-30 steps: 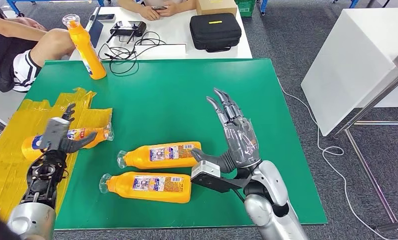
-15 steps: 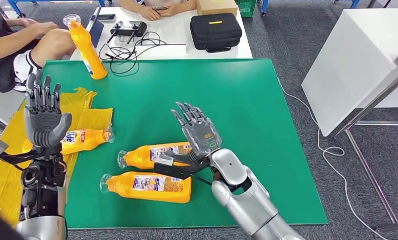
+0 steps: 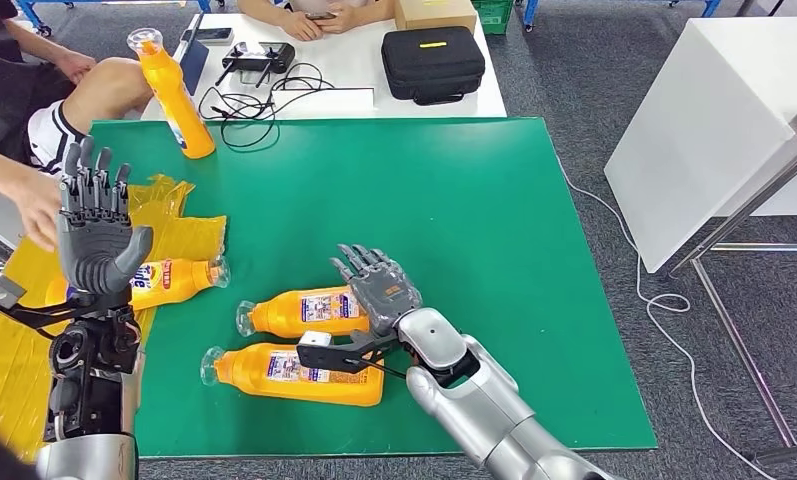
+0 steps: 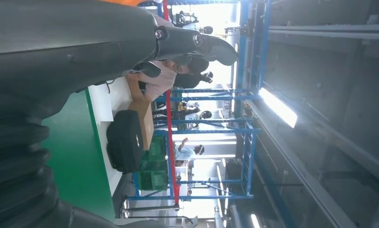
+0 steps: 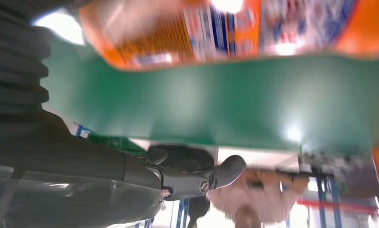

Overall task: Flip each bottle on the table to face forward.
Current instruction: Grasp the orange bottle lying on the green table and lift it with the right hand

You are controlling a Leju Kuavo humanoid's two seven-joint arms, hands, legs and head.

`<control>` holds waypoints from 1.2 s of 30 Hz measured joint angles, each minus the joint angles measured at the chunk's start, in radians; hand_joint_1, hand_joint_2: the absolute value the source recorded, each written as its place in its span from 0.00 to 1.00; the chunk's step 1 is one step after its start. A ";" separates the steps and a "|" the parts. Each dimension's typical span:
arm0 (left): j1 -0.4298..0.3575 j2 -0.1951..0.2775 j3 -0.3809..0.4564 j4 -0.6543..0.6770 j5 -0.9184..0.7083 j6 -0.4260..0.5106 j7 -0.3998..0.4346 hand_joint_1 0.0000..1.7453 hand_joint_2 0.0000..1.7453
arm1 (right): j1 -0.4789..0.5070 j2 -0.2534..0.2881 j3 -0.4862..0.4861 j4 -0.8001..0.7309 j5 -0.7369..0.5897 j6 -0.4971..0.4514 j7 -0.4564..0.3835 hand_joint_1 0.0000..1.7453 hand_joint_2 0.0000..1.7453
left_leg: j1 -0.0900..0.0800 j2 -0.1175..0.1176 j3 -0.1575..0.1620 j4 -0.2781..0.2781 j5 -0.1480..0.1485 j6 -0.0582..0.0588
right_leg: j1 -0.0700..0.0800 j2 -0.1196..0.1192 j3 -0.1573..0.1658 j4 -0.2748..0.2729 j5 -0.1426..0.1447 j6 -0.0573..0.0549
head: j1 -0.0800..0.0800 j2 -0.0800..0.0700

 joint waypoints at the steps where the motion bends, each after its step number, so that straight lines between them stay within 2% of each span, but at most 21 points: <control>1: -0.002 0.000 -0.003 0.006 -0.004 0.007 0.000 0.00 1.00 | -0.002 0.001 0.005 0.014 0.004 0.015 0.005 0.00 1.00 | 0.000 0.000 0.000 0.000 0.000 0.000 | 0.000 0.000 0.000 0.000 0.000 0.000 | 0.000 0.000; 8: -0.029 -0.002 -0.033 0.073 -0.042 0.060 0.000 0.00 1.00 | -0.012 -0.004 0.040 0.094 0.033 0.146 0.017 0.00 1.00 | 0.000 0.000 0.000 0.000 0.000 0.000 | 0.000 0.000 0.000 0.000 0.000 0.000 | 0.000 0.000; 17: -0.055 -0.003 -0.040 0.136 -0.048 0.075 0.000 0.00 1.00 | -0.041 -0.006 0.060 0.141 0.031 0.162 0.021 0.00 1.00 | 0.000 0.000 0.001 0.000 0.000 0.000 | 0.000 0.000 0.000 0.000 0.000 0.000 | 0.000 0.000; 20: -0.056 -0.003 -0.040 0.144 -0.048 0.075 0.000 0.00 1.00 | -0.045 -0.006 0.062 0.146 0.031 0.163 0.021 0.00 0.25 | 0.000 0.000 0.001 0.000 0.000 0.000 | 0.000 0.000 0.000 0.000 0.000 0.000 | 0.000 0.000; 21: -0.056 -0.003 -0.040 0.147 -0.048 0.075 0.000 0.00 1.00 | -0.046 -0.006 0.062 0.148 0.031 0.163 0.021 0.06 0.25 | 0.000 0.000 0.001 0.000 0.000 0.000 | 0.000 0.000 0.000 0.000 0.000 0.000 | 0.000 0.000; 24: -0.056 -0.003 -0.041 0.153 -0.047 0.075 0.000 0.00 1.00 | -0.049 -0.006 0.062 0.152 0.023 0.166 0.025 0.80 1.00 | 0.000 0.000 0.001 0.000 0.000 0.000 | 0.000 0.000 0.000 0.000 0.000 0.000 | 0.000 0.000; 25: -0.056 -0.003 -0.041 0.155 -0.048 0.075 0.000 0.00 1.00 | -0.051 -0.006 0.062 0.154 0.018 0.166 0.027 0.99 1.00 | 0.000 0.000 0.001 0.000 0.000 0.000 | 0.000 0.000 0.000 0.000 0.000 0.000 | 0.000 0.000; 36: -0.054 -0.003 -0.052 0.179 -0.049 0.075 0.000 0.00 1.00 | -0.062 -0.006 0.036 0.190 -0.008 0.092 0.094 1.00 1.00 | 0.000 0.000 0.001 0.000 0.000 0.000 | 0.000 0.000 0.001 0.000 0.000 0.000 | 0.000 0.000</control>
